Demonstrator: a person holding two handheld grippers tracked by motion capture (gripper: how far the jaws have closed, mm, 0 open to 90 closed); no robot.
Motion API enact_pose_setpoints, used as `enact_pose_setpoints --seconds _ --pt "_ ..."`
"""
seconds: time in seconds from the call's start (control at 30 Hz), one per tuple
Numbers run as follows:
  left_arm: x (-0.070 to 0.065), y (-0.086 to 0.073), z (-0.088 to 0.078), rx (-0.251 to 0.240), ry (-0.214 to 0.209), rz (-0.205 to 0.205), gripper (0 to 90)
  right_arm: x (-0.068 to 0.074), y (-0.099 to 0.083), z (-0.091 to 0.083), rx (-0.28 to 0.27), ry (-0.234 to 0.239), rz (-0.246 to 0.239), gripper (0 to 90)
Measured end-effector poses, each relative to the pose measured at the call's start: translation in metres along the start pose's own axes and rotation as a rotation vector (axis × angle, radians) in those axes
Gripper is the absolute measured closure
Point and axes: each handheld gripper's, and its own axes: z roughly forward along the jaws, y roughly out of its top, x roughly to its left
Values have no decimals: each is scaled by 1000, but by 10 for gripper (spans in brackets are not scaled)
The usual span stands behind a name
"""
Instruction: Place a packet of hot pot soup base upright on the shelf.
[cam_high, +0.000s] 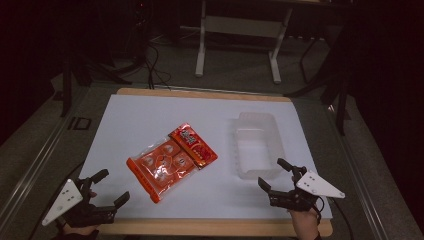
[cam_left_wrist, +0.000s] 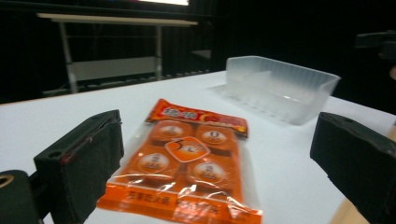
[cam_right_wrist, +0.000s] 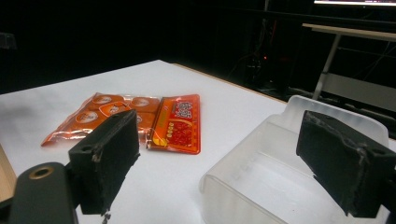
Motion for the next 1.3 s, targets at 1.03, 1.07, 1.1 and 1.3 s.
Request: enact_pose_setpoints --seconds 1.03,1.07,1.1,1.3 --pt "15 47 63 108 -114 4 48 6 15 -3 -49 9 -36 135" --pt "15 47 63 108 -114 4 48 6 16 -3 -52 13 -33 134" --pt "16 49 66 108 -117 5 49 6 17 -4 -50 30 -26 134" --pt "25 57 88 118 -114 10 48 6 18 -3 -27 30 -6 132"
